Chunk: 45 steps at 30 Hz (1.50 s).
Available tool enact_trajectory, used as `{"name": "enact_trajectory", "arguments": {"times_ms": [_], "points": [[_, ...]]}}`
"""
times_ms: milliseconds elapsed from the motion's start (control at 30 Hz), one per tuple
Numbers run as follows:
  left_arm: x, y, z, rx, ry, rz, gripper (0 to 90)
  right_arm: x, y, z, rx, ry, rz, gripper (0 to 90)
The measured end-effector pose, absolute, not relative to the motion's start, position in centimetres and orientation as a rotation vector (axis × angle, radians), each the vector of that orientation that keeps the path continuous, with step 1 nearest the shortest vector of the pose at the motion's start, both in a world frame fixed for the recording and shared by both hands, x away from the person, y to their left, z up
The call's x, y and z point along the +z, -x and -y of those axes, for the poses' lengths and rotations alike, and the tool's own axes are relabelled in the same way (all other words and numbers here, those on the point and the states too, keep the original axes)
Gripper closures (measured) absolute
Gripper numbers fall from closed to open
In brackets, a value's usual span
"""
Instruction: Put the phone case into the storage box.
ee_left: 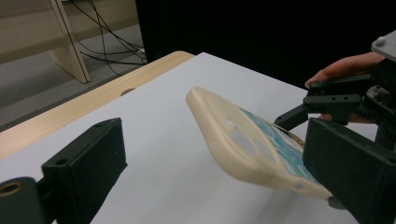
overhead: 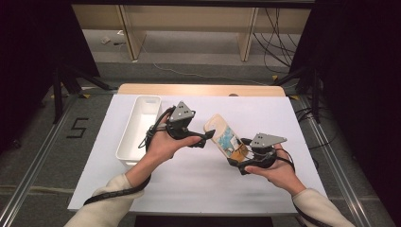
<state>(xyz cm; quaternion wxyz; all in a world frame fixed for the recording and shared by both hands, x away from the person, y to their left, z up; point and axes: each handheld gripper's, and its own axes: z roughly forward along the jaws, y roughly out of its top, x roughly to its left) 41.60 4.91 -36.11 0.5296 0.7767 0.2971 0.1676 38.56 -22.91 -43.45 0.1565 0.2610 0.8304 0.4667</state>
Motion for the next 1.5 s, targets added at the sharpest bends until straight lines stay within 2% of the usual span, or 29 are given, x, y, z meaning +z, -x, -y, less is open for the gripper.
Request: {"name": "enact_trajectory", "arguments": {"times_ms": [733, 1500], "points": [[-37.0, -44.7, -1.2, 0.297, -1.903, -0.814, 18.4, -43.5, -38.6, 22.6, 1.329, -0.732, -2.381, 11.5], [-37.4, -45.4, -0.7, 0.212, -1.866, -0.932, 43.2, -43.5, -38.6, 22.5, 1.313, -0.721, -2.367, 11.5]]}}
